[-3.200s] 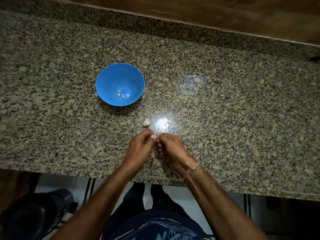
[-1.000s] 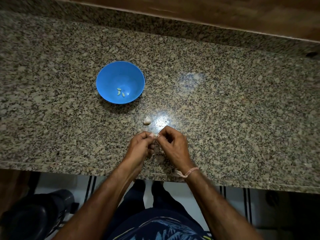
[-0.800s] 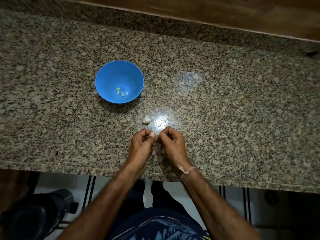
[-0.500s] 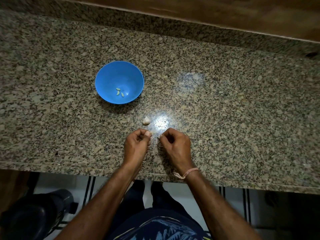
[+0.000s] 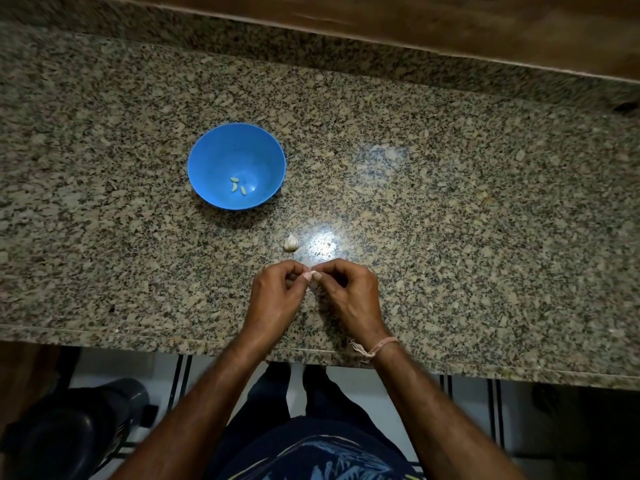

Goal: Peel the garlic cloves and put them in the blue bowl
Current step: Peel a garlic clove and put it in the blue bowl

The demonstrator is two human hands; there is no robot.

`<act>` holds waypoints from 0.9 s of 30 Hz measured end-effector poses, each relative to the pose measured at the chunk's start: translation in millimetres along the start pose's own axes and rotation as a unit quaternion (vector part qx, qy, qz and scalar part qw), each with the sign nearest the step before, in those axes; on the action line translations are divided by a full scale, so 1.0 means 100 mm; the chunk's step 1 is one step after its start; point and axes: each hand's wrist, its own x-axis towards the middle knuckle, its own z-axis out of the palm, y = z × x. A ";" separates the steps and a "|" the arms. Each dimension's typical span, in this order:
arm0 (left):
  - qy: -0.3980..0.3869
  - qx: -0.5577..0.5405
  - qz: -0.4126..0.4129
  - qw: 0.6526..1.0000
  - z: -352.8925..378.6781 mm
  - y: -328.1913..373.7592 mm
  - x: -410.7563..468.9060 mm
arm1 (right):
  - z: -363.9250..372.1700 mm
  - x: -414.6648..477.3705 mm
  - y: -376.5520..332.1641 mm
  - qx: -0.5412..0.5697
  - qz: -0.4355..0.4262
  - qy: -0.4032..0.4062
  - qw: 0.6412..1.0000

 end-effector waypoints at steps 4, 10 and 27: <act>0.022 0.062 0.065 0.996 -0.02 0.06 -0.02 | 0.00 -0.01 0.00 -0.005 0.011 0.007 1.000; 0.025 0.002 0.001 1.000 -0.03 0.11 -0.02 | -0.01 -0.03 0.01 -0.053 -0.039 0.006 0.998; -0.018 -0.112 -0.077 0.991 -0.04 0.09 0.02 | -0.04 -0.05 0.01 -0.015 -0.036 0.018 0.999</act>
